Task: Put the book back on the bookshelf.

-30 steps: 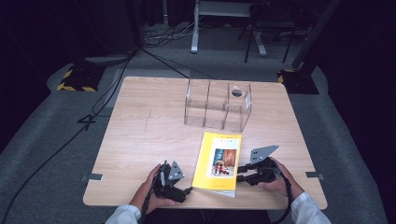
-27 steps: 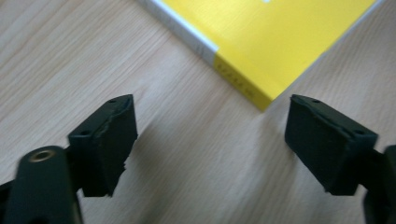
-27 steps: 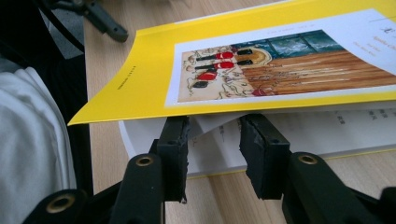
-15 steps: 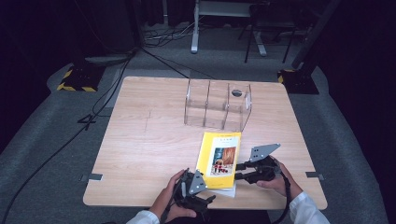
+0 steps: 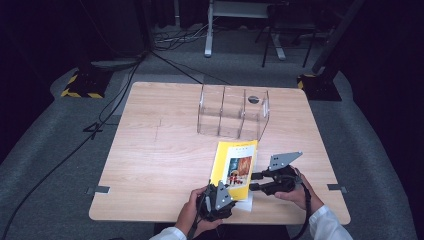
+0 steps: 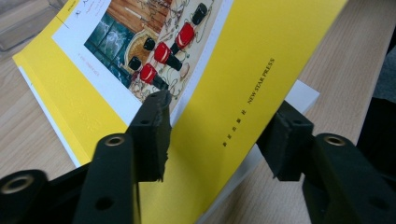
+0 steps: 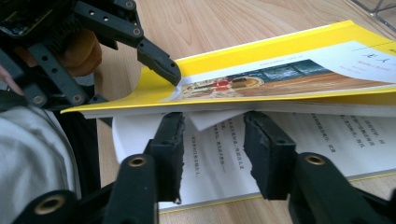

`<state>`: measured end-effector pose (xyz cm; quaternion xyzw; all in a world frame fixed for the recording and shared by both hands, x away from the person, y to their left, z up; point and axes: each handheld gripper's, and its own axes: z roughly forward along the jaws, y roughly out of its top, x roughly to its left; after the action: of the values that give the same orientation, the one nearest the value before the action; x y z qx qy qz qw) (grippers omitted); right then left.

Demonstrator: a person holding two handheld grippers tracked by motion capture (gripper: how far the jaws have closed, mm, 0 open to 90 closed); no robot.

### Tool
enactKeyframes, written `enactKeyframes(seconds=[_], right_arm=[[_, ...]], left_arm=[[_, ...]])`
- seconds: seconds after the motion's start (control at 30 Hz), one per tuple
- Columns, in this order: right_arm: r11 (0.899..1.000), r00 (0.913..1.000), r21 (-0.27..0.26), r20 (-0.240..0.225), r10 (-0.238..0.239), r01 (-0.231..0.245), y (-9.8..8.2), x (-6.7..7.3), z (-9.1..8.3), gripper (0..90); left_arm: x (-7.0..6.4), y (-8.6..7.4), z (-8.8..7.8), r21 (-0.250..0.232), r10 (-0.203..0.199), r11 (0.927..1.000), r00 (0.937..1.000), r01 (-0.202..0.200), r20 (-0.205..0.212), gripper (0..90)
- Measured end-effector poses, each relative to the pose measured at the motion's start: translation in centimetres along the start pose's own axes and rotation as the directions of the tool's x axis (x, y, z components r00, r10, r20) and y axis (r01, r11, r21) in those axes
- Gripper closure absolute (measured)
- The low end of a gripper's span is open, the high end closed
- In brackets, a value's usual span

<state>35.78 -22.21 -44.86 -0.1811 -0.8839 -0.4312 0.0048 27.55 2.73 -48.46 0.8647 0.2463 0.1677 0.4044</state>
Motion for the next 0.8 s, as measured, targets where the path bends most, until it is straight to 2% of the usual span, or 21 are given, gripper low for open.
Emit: enactKeyframes(seconds=[0.07, 0.1, 0.2, 0.27, 0.3, 0.33, 0.43, 0.53, 0.6, 0.67, 0.73, 0.8], right_arm=[[1.000, 1.0000, -0.003, 0.001, 0.007, -0.007, 0.0, 0.0, -0.1, 53.2], [1.000, 0.9998, -0.023, 0.012, 0.016, -0.016, 0.0, -0.1, -0.4, 48.9], [0.999, 0.9996, -0.030, 0.020, 0.021, -0.020, 0.0, -0.2, -0.8, 46.1], [0.999, 0.9996, -0.053, 0.024, 0.014, -0.012, -0.1, -0.1, -1.2, 44.5], [0.998, 0.9989, -0.056, 0.047, 0.000, 0.003, -0.1, 0.0, -1.4, 41.9], [0.998, 0.9989, -0.056, 0.047, 0.000, 0.003, -0.1, 0.0, -1.4, 41.9], [0.995, 0.9975, -0.089, 0.065, -0.029, 0.035, 0.1, 0.4, -2.0, 38.4], [0.988, 0.9952, -0.138, 0.079, -0.057, 0.068, 0.4, 0.8, -2.5, 36.3], [0.979, 0.9907, -0.171, 0.099, -0.093, 0.109, 0.9, 1.2, -2.9, 34.9], [0.972, 0.9886, -0.191, 0.093, -0.118, 0.134, 1.4, 1.4, -3.1, 34.1], [0.967, 0.9844, -0.192, 0.084, -0.154, 0.168, 2.2, 1.6, -3.1, 32.9], [0.964, 0.9776, -0.172, 0.085, -0.193, 0.205, 2.9, 1.9, -3.0, 32.6]], left_arm=[[0.2, 0.0, -0.2, -0.007, 0.005, 1.0000, 1.0000, -0.005, 0.001, 57.4], [0.3, 0.0, -0.7, -0.029, 0.012, 0.9995, 0.9999, -0.012, 0.002, 61.6], [0.6, 0.0, -0.9, -0.031, 0.022, 0.9993, 0.9997, -0.022, 0.009, 63.9], [0.7, -0.1, -1.2, -0.034, 0.029, 0.9990, 0.9995, -0.028, 0.014, 66.5], [0.8, -0.1, -1.3, -0.037, 0.032, 0.9988, 0.9994, -0.032, 0.016, 70.6], [0.8, 0.0, -1.5, -0.039, 0.039, 0.9985, 0.9991, -0.039, 0.013, 70.6], [1.3, 0.0, -2.0, -0.047, 0.040, 0.9981, 0.9989, -0.039, 0.024, 75.3], [1.7, -0.1, -2.5, -0.055, 0.031, 0.9981, 0.9986, -0.029, 0.042, 78.8], [2.0, -0.1, -2.7, -0.052, 0.047, 0.9977, 0.9977, -0.044, 0.050, 80.4], [2.2, -0.1, -2.8, -0.053, 0.045, 0.9977, 0.9969, -0.041, 0.064, 81.3], [2.4, -0.2, -2.7, -0.053, 0.040, 0.9979, 0.9955, -0.036, 0.085, 81.6], [2.4, -0.3, -2.6, -0.050, 0.042, 0.9981, 0.9945, -0.037, 0.096, 81.6]])
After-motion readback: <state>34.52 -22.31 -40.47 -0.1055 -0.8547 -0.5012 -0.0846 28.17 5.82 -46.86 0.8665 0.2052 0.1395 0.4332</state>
